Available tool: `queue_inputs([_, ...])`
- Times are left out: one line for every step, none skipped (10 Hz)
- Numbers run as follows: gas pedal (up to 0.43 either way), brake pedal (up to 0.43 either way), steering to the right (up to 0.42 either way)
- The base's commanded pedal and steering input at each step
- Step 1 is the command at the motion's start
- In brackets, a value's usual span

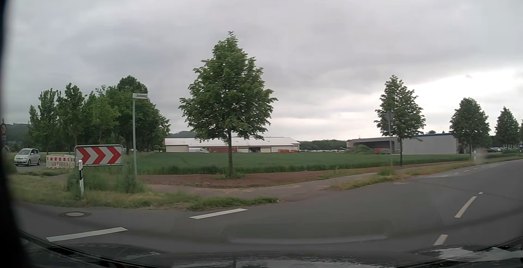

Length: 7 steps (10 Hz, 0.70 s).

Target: Follow the waypoints while adhering to traffic rules and regulations

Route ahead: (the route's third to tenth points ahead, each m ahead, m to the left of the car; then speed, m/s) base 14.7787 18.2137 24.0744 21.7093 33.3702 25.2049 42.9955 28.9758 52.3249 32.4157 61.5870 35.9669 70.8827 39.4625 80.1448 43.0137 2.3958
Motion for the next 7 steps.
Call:
queue_inputs([0.299,0.0,-0.837])
queue_inputs([0.299,0.0,-0.851])
queue_inputs([0.299,0.0,-0.861])
queue_inputs([0.299,0.0,-0.867])
queue_inputs([0.299,0.0,-0.868])
queue_inputs([0.299,0.0,-0.868])
queue_inputs([0.299,0.0,-0.866])
